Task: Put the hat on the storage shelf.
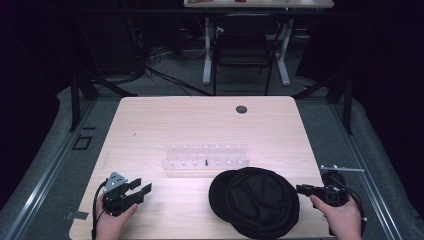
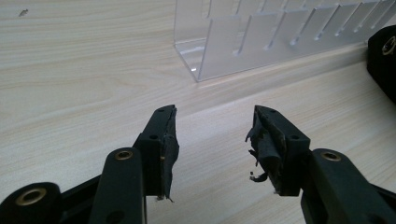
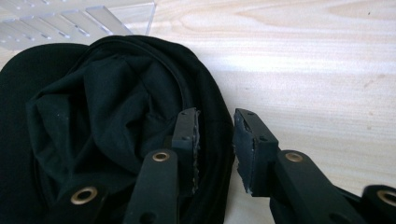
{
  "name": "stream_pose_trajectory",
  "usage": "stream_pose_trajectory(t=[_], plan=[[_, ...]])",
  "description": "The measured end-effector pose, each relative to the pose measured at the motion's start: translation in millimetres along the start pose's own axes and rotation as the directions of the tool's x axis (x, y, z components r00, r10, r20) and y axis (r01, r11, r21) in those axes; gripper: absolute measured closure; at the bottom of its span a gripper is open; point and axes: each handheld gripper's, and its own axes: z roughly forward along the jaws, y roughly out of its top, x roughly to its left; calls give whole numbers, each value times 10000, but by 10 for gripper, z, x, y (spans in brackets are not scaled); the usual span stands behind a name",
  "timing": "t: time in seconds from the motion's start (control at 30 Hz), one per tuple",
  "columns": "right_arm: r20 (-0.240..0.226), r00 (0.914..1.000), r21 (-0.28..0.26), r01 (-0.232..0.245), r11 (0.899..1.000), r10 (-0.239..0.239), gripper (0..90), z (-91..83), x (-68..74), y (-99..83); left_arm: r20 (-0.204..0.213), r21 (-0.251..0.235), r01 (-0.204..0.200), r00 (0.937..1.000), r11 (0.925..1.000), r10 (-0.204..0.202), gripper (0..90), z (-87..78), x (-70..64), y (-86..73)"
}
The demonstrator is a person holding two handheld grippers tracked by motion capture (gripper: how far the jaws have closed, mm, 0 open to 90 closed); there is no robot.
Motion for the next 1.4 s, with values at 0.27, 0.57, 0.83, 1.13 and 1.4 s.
stream_pose_trajectory(t=[0.27,0.57,0.83,1.13,1.4], plan=[[65,10000,1187,-47,9929,40,693,-1,-37,81,16,90,-40,10000,10000,40,506,18,-4,-3],[-185,9977,1748,-613,9827,655,682,73,-79,50,9,118,-61,10000,9999,61,505,23,-10,-7],[-38,9977,2167,-651,9741,675,682,171,-96,16,3,173,-111,9999,9998,111,505,37,-18,-10],[-28,9975,2601,-669,9633,701,746,267,-92,21,20,183,-139,9999,9997,139,504,36,-23,-11],[-91,9956,2875,-871,9538,937,748,364,-111,36,17,189,-143,9999,9997,143,504,37,-19,-11]])
